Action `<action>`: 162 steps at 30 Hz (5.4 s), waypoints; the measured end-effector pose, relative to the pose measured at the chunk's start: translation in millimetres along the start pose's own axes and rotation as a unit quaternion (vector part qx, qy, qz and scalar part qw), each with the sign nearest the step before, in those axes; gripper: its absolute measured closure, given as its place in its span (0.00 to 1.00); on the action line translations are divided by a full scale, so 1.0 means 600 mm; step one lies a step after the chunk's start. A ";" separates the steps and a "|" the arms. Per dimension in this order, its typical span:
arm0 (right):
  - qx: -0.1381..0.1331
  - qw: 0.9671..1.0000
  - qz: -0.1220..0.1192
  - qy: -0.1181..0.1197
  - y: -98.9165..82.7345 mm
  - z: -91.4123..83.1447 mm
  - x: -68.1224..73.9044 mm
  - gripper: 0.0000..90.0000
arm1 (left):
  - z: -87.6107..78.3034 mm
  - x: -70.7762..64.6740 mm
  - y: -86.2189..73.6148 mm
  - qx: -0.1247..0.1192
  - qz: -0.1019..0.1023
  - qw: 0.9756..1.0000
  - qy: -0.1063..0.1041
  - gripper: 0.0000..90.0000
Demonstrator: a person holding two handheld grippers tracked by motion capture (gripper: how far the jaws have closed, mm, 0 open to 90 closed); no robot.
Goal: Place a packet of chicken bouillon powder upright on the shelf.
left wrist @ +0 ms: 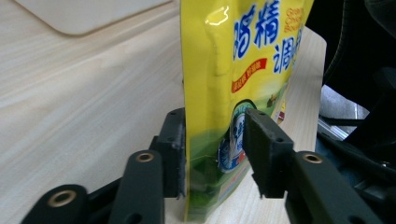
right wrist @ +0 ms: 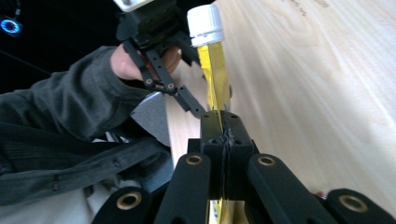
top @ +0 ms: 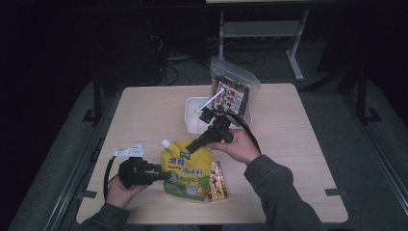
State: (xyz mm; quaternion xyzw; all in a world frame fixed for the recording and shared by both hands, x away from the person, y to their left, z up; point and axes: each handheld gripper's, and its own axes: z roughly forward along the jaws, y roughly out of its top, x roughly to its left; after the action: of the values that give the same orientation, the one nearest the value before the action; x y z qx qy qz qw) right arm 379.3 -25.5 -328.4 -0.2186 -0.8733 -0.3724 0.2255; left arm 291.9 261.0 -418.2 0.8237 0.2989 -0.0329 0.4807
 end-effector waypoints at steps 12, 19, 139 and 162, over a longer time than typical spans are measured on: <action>-0.049 0.998 0.013 0.040 -0.005 -0.011 0.021 1.00 | -0.007 0.001 -0.001 0.004 0.001 1.000 0.031 0.50; -0.089 0.995 0.010 0.033 0.001 -0.024 0.031 1.00 | -0.009 0.004 -0.002 0.002 -0.004 0.999 0.039 0.46; -0.321 0.912 0.131 -0.220 0.104 -0.041 -0.127 0.97 | -0.001 0.018 -0.017 0.027 -0.018 0.997 0.074 0.31; -0.288 0.927 0.131 -0.202 0.093 -0.061 -0.112 0.80 | 0.010 0.008 -0.012 0.039 -0.004 0.996 0.079 0.30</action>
State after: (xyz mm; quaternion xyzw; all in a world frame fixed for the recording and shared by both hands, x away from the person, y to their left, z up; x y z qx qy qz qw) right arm 472.2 -32.2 -312.4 -0.4575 -0.7192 -0.5226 0.0187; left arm 293.4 260.8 -428.8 0.8406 0.3374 0.0186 0.4235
